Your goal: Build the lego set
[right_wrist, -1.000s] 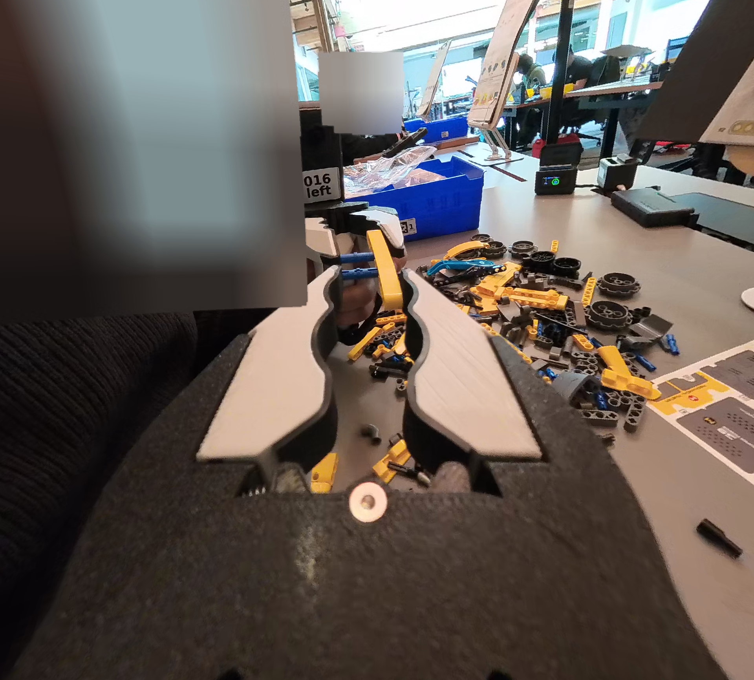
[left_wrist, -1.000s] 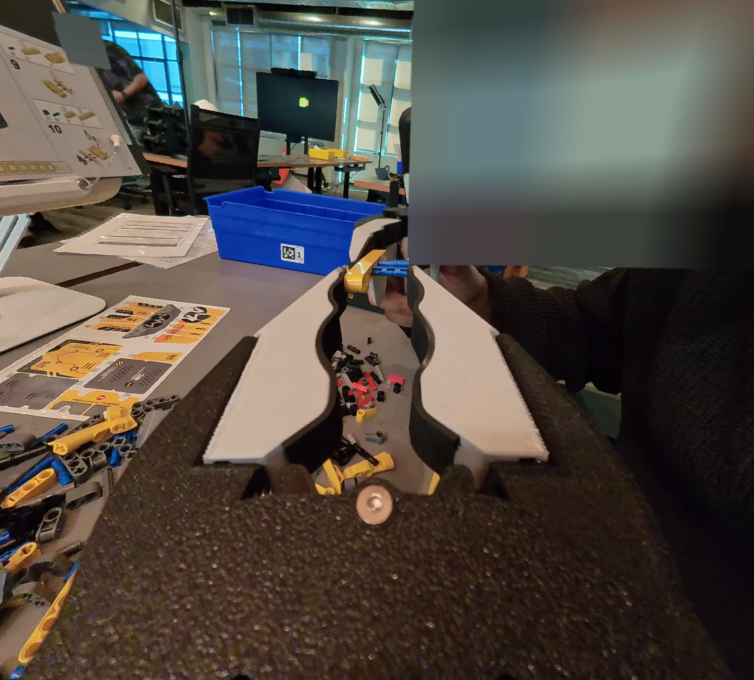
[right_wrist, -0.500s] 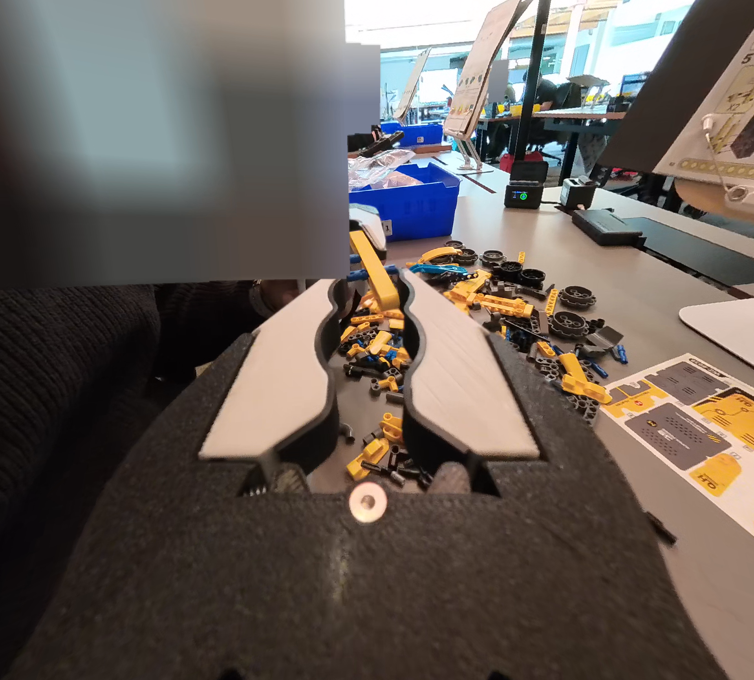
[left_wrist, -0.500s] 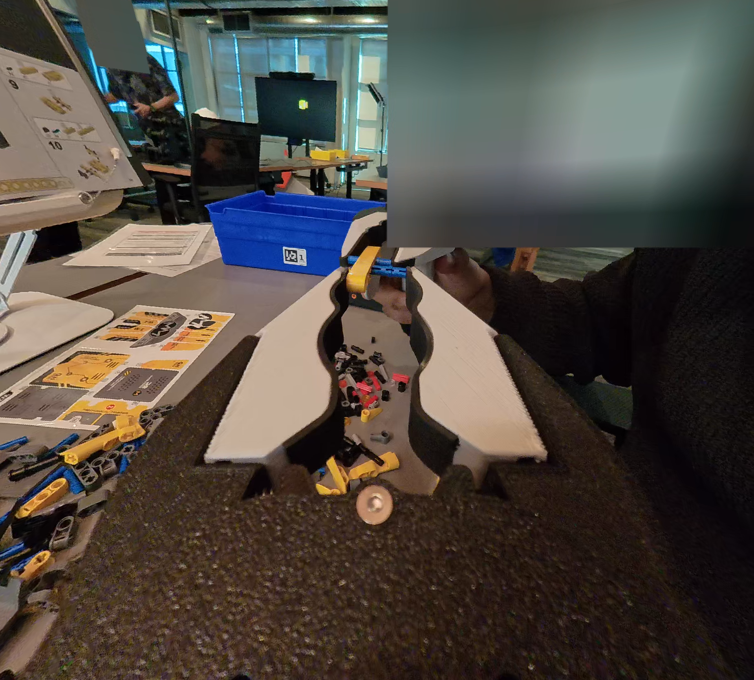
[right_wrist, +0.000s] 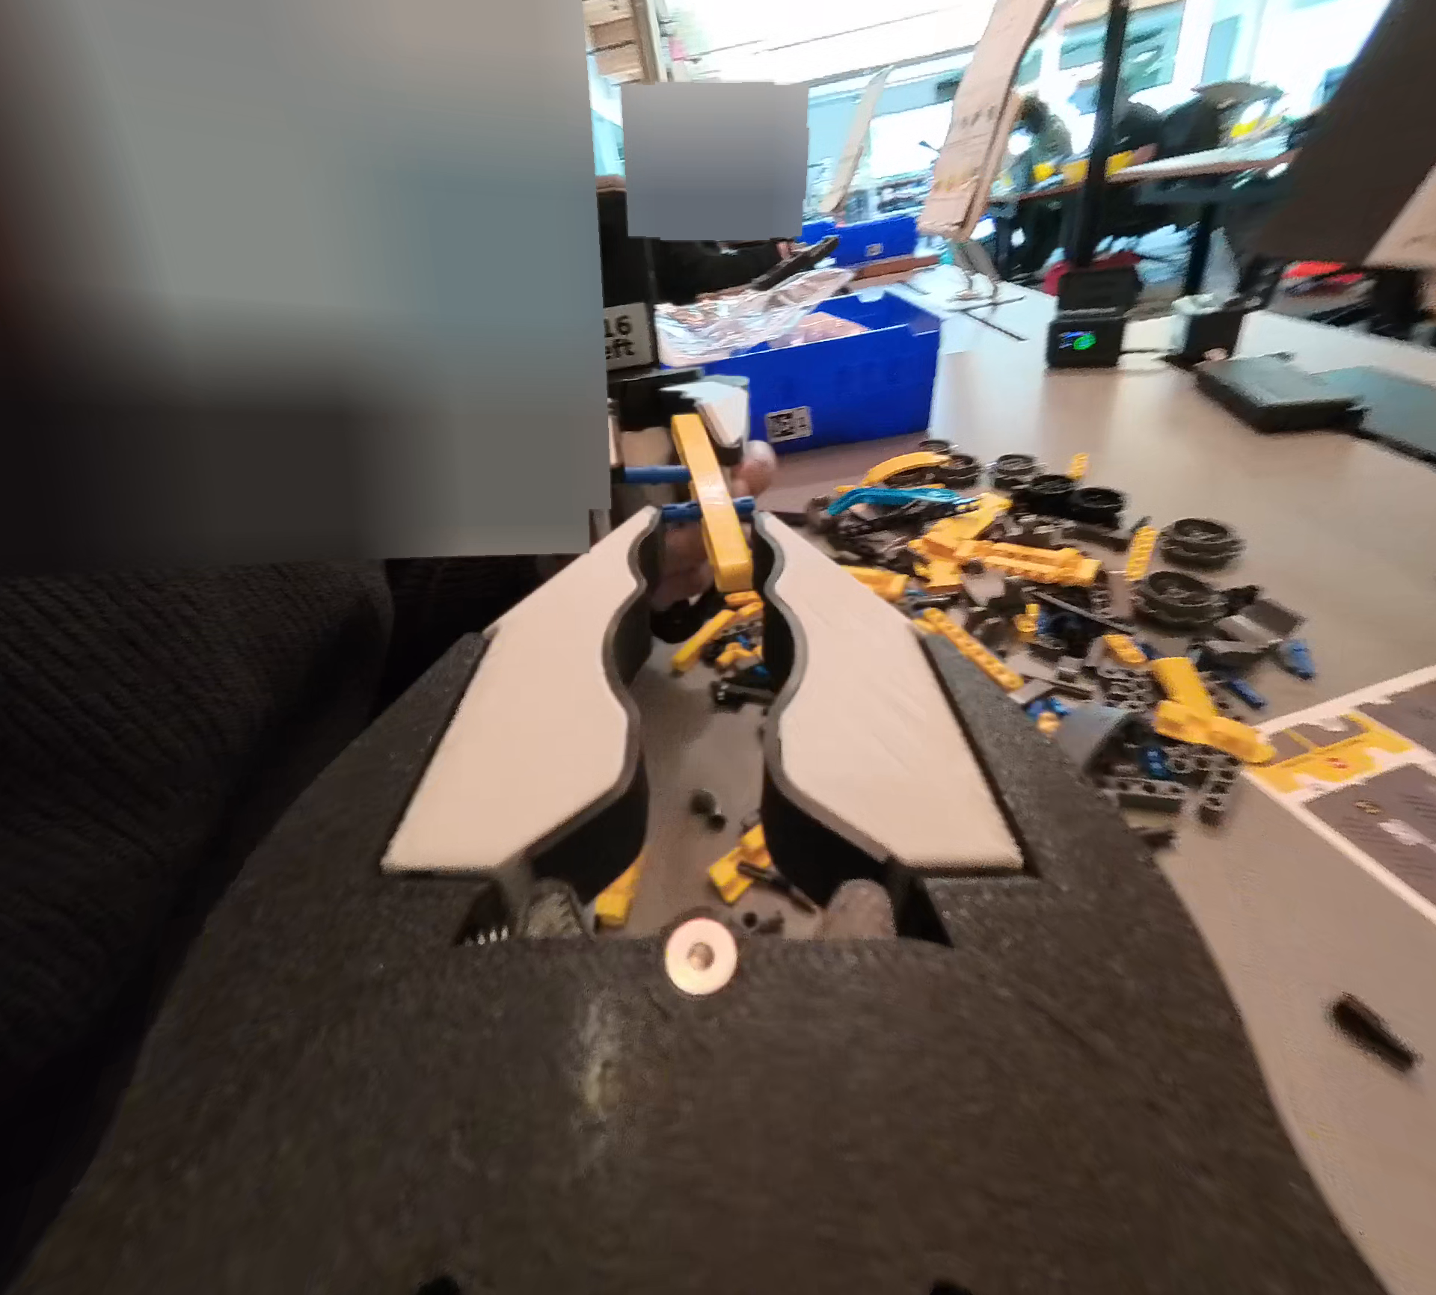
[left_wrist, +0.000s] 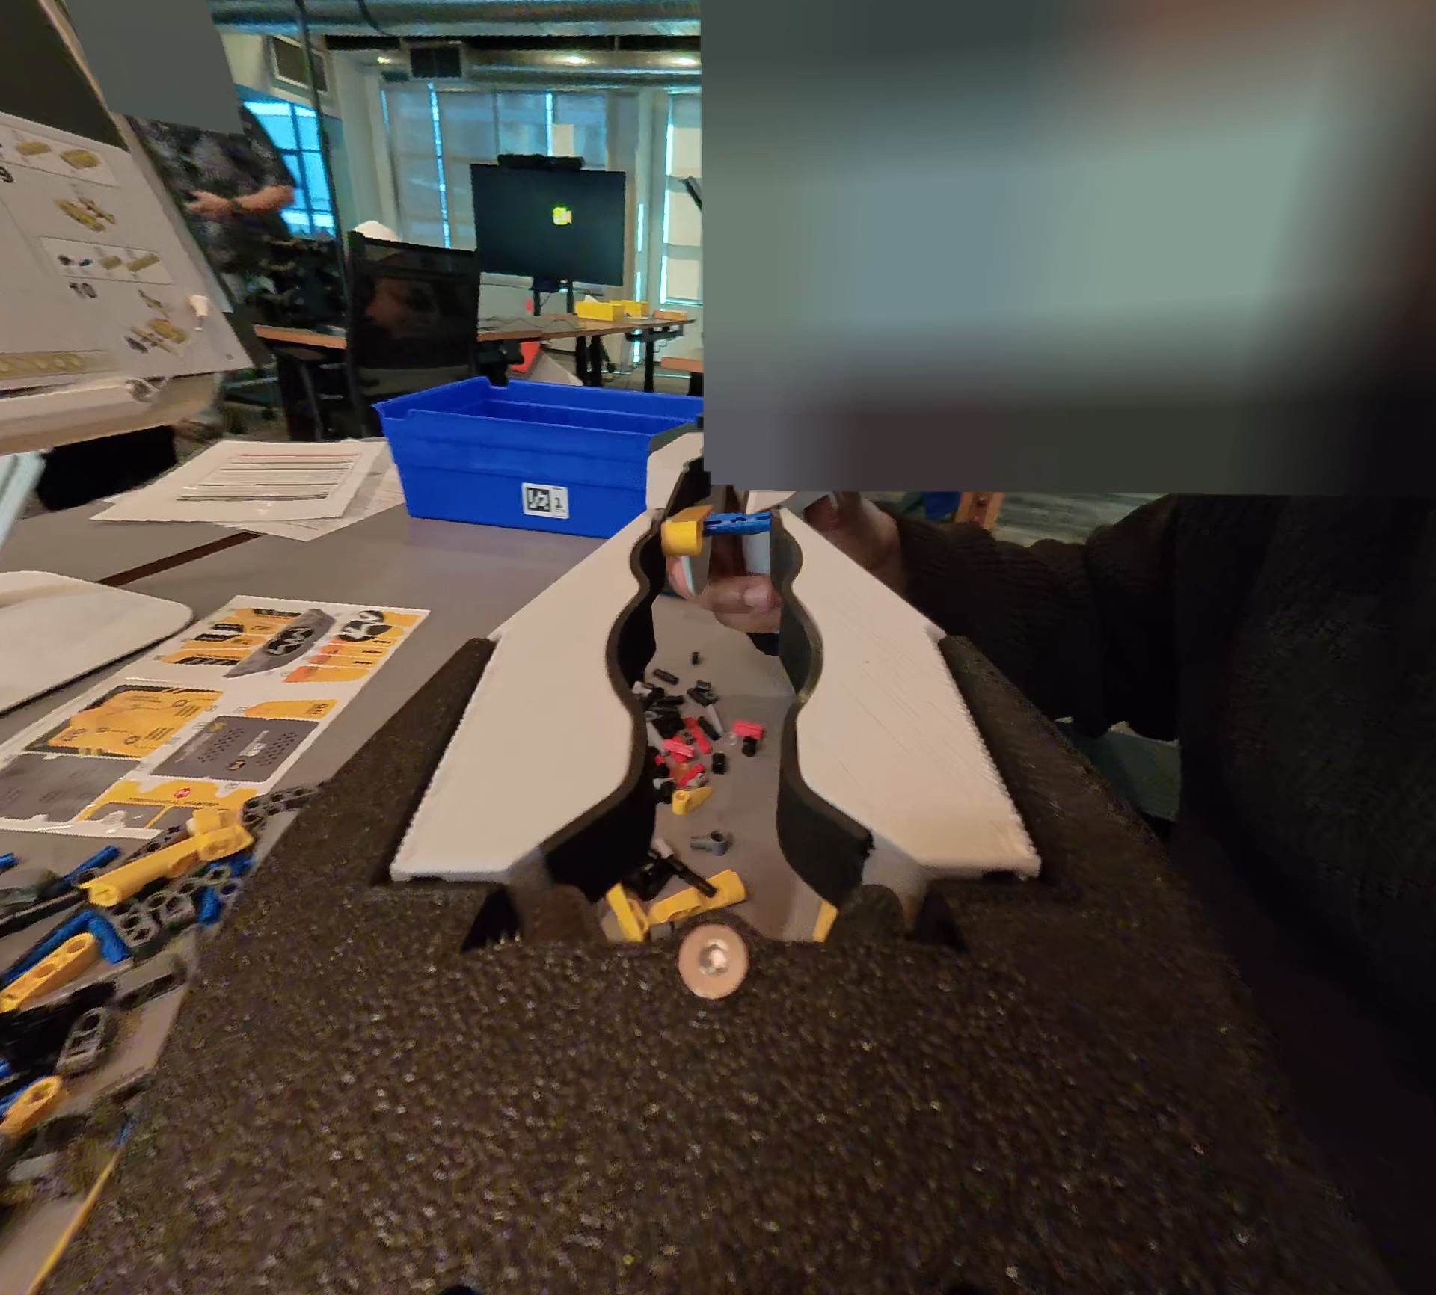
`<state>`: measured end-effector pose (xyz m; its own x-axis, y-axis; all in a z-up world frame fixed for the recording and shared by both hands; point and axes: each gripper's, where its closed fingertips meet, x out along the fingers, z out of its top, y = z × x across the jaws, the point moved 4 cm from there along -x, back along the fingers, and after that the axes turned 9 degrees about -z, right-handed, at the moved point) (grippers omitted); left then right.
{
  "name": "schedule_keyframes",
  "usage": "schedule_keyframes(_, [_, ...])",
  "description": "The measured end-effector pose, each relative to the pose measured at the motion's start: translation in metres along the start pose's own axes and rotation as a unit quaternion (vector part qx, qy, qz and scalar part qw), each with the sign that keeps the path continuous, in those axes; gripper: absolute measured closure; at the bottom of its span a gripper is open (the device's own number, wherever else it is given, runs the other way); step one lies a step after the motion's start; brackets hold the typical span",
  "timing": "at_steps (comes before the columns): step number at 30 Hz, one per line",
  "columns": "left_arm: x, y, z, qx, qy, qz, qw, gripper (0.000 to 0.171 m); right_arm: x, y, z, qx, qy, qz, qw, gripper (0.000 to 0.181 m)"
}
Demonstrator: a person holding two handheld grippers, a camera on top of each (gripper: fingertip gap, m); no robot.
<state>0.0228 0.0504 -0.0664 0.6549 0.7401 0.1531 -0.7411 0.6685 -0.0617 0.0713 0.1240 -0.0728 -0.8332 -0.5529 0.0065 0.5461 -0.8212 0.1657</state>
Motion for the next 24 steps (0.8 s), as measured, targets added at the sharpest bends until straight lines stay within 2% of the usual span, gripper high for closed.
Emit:
schedule_keyframes(3, [0.0, 0.0, -0.0004, -0.005, 0.0, -0.003, 1.0, 0.145, -0.0004, 0.0012, -0.0007, 0.02, 0.008, 0.02, 1.0, 0.161])
schedule_keyframes(24, [0.0007, 0.0021, -0.0023, -0.01, 0.012, 0.01, 1.0, 0.146, -0.0009, 0.0001, 0.0021, -0.024, 0.018, -0.02, 0.999, 0.161])
